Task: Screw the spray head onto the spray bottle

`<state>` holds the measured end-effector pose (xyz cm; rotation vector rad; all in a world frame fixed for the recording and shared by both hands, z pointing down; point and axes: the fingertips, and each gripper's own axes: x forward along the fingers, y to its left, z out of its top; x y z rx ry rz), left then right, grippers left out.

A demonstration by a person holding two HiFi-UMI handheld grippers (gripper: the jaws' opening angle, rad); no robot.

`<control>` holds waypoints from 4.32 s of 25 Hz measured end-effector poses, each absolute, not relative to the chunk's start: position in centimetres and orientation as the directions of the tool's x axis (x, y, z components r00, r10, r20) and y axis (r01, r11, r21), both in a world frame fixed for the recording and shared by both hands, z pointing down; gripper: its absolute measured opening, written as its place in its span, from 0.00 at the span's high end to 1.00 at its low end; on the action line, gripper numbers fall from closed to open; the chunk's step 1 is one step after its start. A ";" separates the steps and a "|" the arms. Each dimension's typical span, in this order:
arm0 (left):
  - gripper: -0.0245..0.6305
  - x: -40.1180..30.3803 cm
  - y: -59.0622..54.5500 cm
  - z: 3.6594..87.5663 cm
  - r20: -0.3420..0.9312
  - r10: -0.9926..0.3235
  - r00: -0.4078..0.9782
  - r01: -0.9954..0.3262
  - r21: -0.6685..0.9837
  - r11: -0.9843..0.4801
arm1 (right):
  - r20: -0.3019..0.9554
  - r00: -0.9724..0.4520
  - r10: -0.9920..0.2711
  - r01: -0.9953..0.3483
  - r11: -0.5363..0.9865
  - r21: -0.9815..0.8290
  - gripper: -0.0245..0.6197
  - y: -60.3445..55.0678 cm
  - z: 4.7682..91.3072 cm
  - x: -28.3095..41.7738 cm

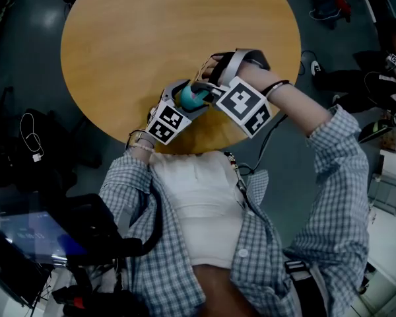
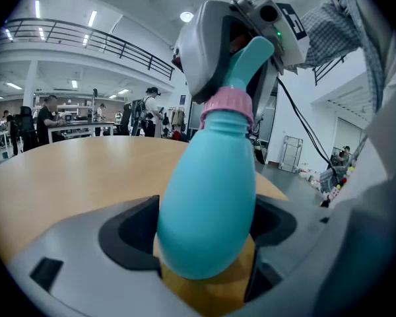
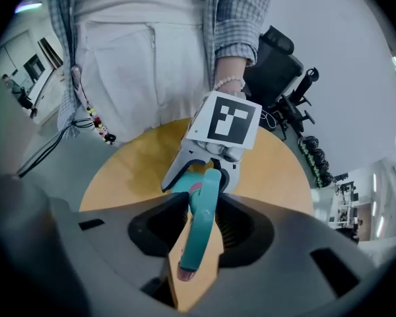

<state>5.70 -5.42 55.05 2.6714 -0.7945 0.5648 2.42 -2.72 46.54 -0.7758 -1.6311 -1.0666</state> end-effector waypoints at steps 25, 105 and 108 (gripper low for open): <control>0.35 8.2 -5.6 54.5 0.460 -0.463 0.758 -0.585 0.163 -0.795 | 0.947 -0.321 0.008 -0.305 0.946 -0.112 0.78 -3.8 45.2 4.2; 0.34 8.3 -5.5 53.9 0.425 -0.481 0.767 -0.590 0.171 -0.789 | 0.875 -0.465 -0.136 -0.600 0.775 -0.198 0.77 -4.2 45.0 4.7; 0.34 8.3 -5.6 53.8 0.427 -0.496 0.756 -0.607 0.173 -0.776 | 0.833 -0.486 -0.263 -0.726 0.653 -0.218 0.77 -4.4 44.8 4.9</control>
